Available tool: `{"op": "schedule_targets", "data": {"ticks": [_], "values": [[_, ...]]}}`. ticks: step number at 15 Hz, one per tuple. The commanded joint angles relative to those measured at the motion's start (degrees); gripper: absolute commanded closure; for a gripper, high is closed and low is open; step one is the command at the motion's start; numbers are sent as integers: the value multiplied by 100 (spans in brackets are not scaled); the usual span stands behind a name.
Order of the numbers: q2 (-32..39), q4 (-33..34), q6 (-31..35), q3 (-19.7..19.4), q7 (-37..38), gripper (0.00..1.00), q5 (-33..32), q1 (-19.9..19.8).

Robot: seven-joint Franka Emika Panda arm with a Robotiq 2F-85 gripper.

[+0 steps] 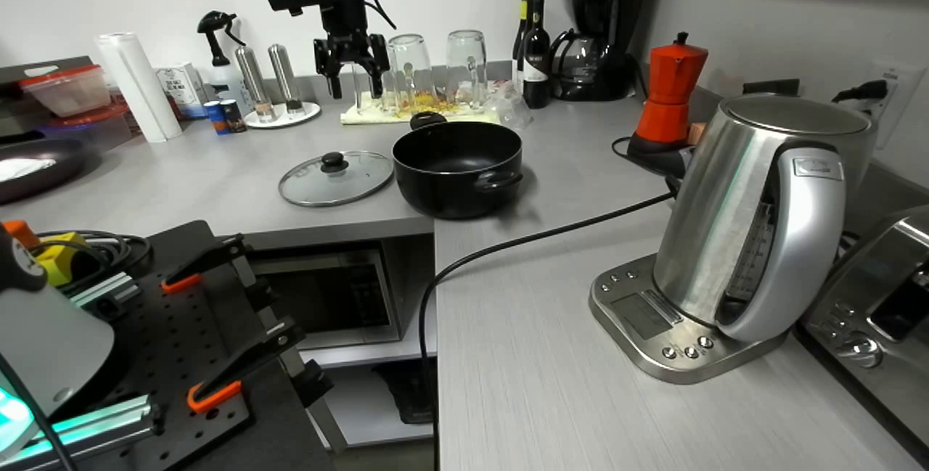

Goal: Pick up the lid and put it on the pot

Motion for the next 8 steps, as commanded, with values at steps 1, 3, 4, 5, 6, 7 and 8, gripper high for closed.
{"op": "schedule_targets", "data": {"ticks": [1, 3, 4, 5, 6, 7, 8], "values": [[514, 297, 282, -54, -567, 0, -116, 262], [739, 349, 406, -12, -862, 0, -97, 379], [855, 370, 473, 3, -983, 0, -96, 440], [957, 402, 486, 22, -1111, 0, -75, 491], [1071, 437, 518, 38, -1210, 0, -71, 552], [1174, 474, 512, 57, -1313, 0, -57, 602], [1271, 507, 494, 71, -1392, 0, -56, 657]]}}
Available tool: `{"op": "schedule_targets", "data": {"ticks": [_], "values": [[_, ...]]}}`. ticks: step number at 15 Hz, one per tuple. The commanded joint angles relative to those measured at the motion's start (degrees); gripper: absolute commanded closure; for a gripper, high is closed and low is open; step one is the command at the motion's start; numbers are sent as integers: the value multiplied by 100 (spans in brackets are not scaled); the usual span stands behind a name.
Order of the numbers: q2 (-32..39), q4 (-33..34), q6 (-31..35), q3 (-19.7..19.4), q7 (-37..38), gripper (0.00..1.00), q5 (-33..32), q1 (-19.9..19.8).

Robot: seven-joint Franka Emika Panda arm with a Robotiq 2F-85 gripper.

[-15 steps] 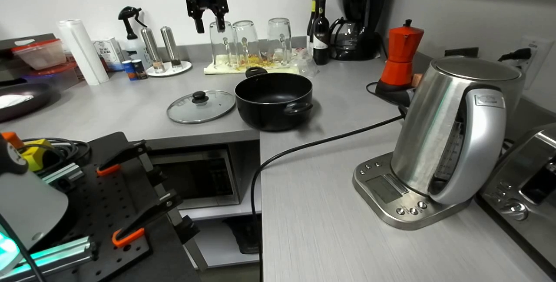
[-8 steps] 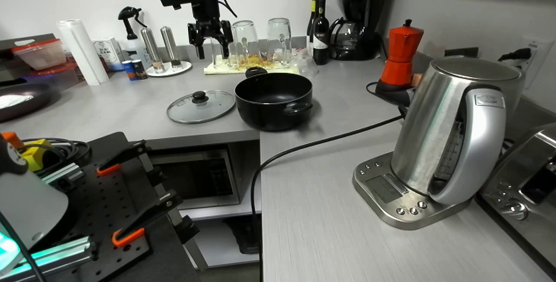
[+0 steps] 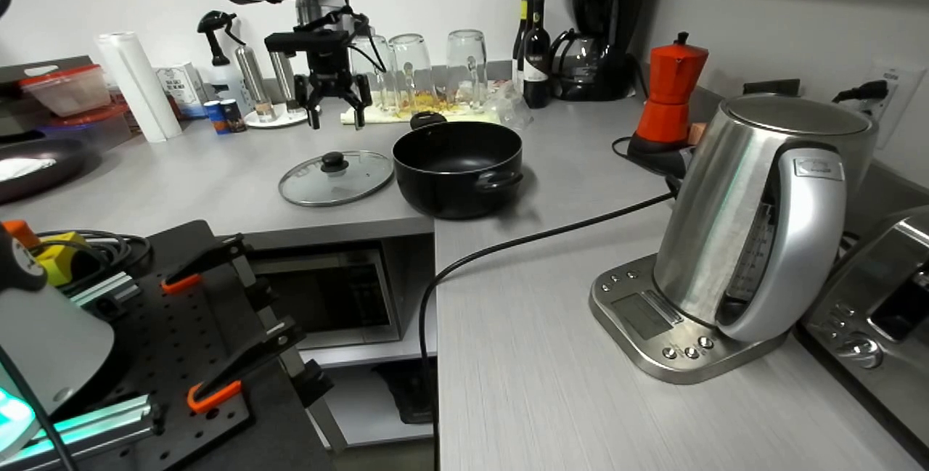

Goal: Pick up the lid and put it on the pot

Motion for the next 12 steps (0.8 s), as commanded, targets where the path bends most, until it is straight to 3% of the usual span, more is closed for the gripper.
{"op": "schedule_targets", "data": {"ticks": [1, 12], "values": [[446, 293, -30, 47, -415, 0, -37, 172], [1164, 794, -54, 140, -1450, 0, -60, 219]]}}
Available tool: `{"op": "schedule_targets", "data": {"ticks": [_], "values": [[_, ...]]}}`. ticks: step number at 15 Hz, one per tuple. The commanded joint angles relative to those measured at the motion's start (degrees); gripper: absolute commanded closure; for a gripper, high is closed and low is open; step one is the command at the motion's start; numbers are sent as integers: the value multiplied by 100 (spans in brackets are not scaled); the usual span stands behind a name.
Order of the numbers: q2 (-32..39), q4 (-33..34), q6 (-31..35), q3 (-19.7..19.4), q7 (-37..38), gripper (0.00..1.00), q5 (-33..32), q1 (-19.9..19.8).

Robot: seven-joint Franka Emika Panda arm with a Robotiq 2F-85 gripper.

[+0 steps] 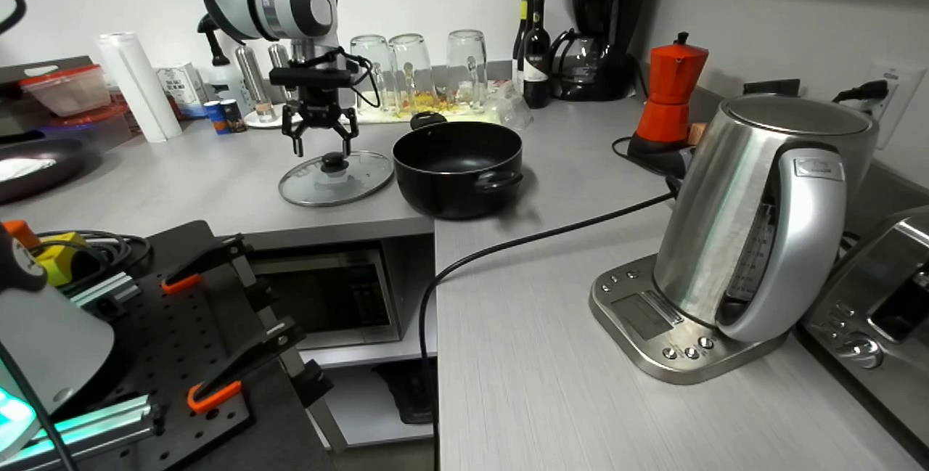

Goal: Pick up the lid and put it on the pot

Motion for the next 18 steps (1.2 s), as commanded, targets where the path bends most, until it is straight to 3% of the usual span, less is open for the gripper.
{"op": "schedule_targets", "data": {"ticks": [1, 11, 12, 14, 18], "values": [[258, 352, -66, 54, -402, 0, -52, -69], [487, 592, -213, 93, -890, 0, 17, -215], [498, 588, -211, 91, -906, 25, 10, -218], [523, 585, -216, 99, -960, 32, 0, -225], [512, 600, -253, 104, -989, 63, -16, -215]]}}
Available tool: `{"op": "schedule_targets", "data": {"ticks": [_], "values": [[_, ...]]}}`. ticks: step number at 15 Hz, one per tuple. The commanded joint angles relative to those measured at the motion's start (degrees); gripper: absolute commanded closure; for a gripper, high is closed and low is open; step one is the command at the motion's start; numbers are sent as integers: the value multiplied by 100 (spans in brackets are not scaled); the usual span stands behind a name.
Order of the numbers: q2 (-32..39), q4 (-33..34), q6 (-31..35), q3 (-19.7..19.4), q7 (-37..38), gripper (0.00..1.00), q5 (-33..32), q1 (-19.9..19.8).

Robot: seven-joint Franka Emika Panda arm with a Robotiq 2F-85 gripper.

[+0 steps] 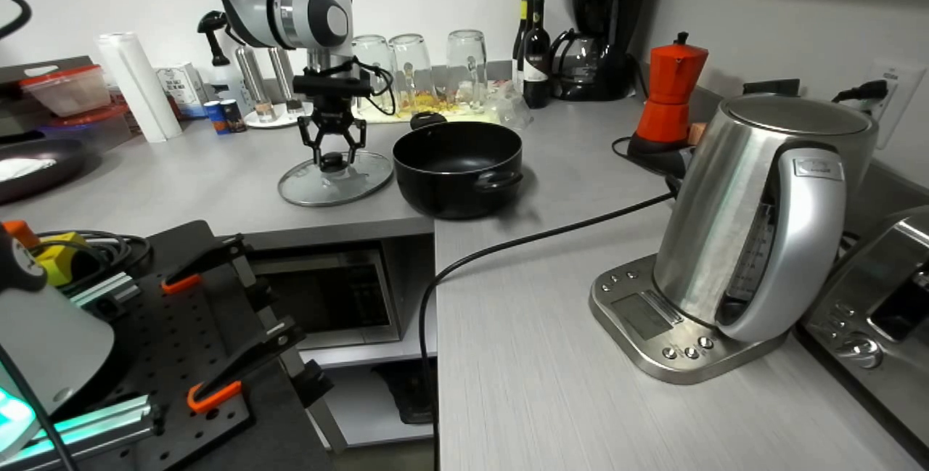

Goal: Pick up the lid and put it on the pot

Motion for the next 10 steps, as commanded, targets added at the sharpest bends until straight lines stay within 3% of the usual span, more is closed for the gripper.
{"op": "schedule_targets", "data": {"ticks": [1, 3, 10], "values": [[79, 168, -192, 101, -167, 66, -16, -59], [53, 175, -220, 109, -158, 74, -28, -45], [-458, -59, -290, 121, 125, 74, -74, 108]]}}
